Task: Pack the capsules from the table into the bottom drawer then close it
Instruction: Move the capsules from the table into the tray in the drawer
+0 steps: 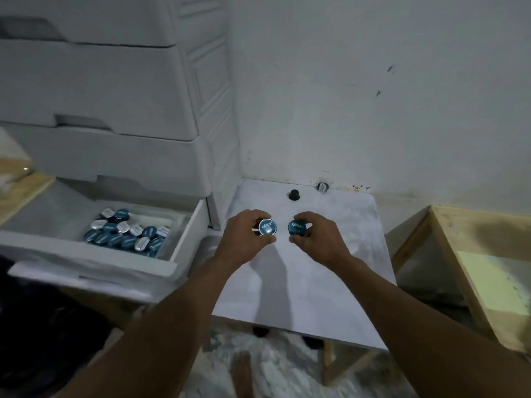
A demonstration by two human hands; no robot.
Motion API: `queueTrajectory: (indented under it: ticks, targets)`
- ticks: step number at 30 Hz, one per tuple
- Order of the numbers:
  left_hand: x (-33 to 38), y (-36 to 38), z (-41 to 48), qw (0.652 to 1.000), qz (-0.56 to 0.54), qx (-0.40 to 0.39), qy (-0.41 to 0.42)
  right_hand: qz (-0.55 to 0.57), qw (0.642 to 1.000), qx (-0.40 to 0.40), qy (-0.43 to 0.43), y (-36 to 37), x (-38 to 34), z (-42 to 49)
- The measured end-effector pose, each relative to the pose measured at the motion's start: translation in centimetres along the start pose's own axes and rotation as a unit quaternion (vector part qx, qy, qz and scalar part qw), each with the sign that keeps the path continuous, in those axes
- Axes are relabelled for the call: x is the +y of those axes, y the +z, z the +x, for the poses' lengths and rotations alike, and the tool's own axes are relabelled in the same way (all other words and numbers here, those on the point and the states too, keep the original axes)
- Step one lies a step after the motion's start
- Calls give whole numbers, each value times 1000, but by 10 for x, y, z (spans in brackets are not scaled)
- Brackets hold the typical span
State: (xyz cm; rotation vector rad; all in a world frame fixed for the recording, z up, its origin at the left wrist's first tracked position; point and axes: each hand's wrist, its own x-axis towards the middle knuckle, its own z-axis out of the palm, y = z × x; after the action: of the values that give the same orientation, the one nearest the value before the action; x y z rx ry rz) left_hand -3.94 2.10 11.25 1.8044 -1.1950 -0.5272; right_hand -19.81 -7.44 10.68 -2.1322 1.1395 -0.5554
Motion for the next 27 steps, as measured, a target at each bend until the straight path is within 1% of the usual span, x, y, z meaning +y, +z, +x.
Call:
queueTrajectory:
  ticks: [3, 7, 10, 15, 22, 25, 27]
  targets:
    - [-2, -24, -35, 999, 3, 28, -26, 11, 999, -26, -34, 14, -22, -18]
    - [-9, -64, -68, 996, 27, 74, -38, 30, 995, -49, -81, 35, -63, -30]
    - [-17, -98, -85, 991, 69, 104, -44, 32, 991, -66, -116, 57, -98, -35]
    - [-37, -153, -103, 985, 92, 140, -51, 21, 983, -79, -165, 100, -154, -35]
    - [-82, -234, -105, 981, 111, 145, -70, 27, 977, -74, -199, 169, -220, -25]
    - [-103, -268, -100, 980, 133, 137, -63, 19, 978, -74, -194, 197, -242, -22]
    - [-114, -288, -97, 981, 142, 121, -56, 11, 981, -61, -183, 214, -253, -21]
